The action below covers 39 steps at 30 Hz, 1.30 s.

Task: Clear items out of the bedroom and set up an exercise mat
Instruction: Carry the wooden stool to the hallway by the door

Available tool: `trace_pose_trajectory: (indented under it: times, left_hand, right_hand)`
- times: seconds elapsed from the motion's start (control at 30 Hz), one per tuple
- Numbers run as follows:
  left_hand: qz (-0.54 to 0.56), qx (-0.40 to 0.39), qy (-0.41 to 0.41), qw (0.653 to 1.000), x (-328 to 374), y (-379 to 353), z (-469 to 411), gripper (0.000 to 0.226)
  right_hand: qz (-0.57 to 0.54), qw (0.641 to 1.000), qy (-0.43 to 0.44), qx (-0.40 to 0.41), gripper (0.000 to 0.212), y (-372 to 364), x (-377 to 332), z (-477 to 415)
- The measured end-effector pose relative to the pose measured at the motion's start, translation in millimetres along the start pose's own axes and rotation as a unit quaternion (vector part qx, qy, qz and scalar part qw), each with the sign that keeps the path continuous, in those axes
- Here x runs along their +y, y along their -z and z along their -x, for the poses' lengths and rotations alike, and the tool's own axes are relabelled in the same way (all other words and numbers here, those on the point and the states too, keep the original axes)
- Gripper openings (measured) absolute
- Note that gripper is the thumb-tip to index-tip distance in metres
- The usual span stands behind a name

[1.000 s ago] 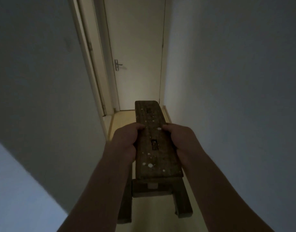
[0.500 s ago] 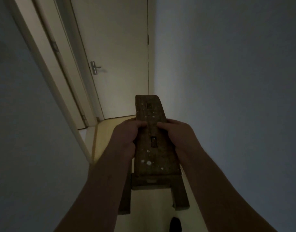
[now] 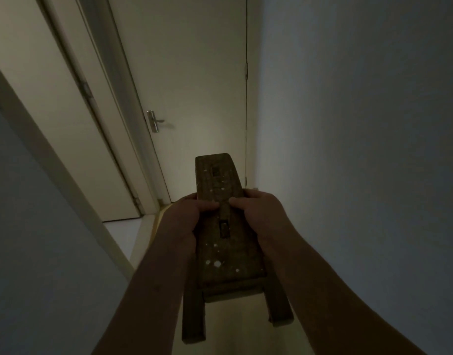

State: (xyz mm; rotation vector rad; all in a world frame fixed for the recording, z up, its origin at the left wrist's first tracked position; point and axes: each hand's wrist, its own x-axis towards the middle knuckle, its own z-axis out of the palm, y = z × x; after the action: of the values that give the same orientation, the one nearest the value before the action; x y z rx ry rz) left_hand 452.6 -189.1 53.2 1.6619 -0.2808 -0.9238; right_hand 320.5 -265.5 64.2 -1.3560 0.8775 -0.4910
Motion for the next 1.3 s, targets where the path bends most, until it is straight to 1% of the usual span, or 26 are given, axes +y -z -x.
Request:
trace_pose_trajectory:
  times: [0.1, 0.2, 0.27, 0.33, 0.37, 0.4, 0.43, 0.5, 0.57, 0.67, 0.77, 0.87, 0.9, 0.97, 1.07, 1.13, 1.3]
  left_hand:
    - [-0.02, -0.031, 0.007, 0.999, 22, -3, -56, 0.057]
    - [-0.027, -0.039, 0.014, 0.999, 41, -5, -118, 0.053]
    - [-0.006, -0.048, 0.001, 0.999, 53, -3, -170, 0.04]
    - [0.024, -0.077, -0.016, 0.997, 63, -3, -213, 0.023]
    - [0.032, -0.085, -0.019, 0.996, 72, -2, -235, 0.018]
    - [0.03, -0.084, -0.016, 0.996, 81, -3, -250, 0.018]
    - [0.026, -0.078, -0.009, 0.997, 93, -4, -273, 0.024]
    - [0.033, -0.07, 0.02, 0.997, 116, -7, -306, 0.041]
    - [0.054, -0.056, 0.039, 0.996, 138, -11, -345, 0.046]
    - [0.102, -0.034, 0.051, 0.993, 156, -18, -392, 0.036]
    - [0.109, -0.026, 0.061, 0.992, 170, -29, -444, 0.027]
    - [0.097, -0.016, 0.082, 0.992, 182, -42, -501, 0.034]
    - [0.09, -0.014, 0.092, 0.992, 187, -49, -522, 0.033]
    - [0.095, -0.013, 0.116, 0.989, 197, -59, -561, 0.028]
    - [0.097, -0.002, 0.148, 0.984, 212, -73, -608, 0.027]
    - [0.096, 0.011, 0.168, 0.981, 224, -81, -646, 0.03]
    - [0.099, 0.013, 0.204, 0.974, 248, -88, -725, 0.034]
  right_hand:
    - [-0.006, 1.0, -0.013, -0.001, 0.03, -3, -8, -57]
    - [0.007, 1.0, -0.019, 0.014, 0.031, -12, -11, -124]
    - [0.005, 0.999, -0.026, 0.027, 0.032, -24, -18, -178]
    - [-0.002, 0.998, -0.037, 0.043, 0.032, -33, -26, -223]
    - [-0.007, 0.998, -0.044, 0.05, 0.031, -37, -30, -248]
    - [-0.017, 0.997, -0.049, 0.055, 0.029, -39, -34, -265]
    - [-0.032, 0.996, -0.053, 0.06, 0.027, -42, -39, -288]
    - [-0.069, 0.994, -0.061, 0.067, 0.022, -45, -50, -323]
    - [-0.099, 0.99, -0.072, 0.074, 0.021, -45, -63, -363]
    - [-0.107, 0.989, -0.073, 0.076, 0.015, -44, -75, -416]
    - [-0.119, 0.987, -0.082, 0.074, 0.017, -40, -75, -477]
    - [-0.114, 0.987, -0.102, 0.057, 0.025, -36, -66, -545]
    - [-0.111, 0.986, -0.113, 0.048, 0.026, -33, -64, -572]
    - [-0.105, 0.985, -0.135, 0.026, 0.022, -28, -61, -619]
    - [-0.09, 0.982, -0.165, 0.011, 0.014, -21, -63, -677]
    - [-0.075, 0.981, -0.18, 0.001, 0.016, -18, -68, -721]
    - [-0.054, 0.975, -0.215, -0.017, 0.018, -20, -79, -809]
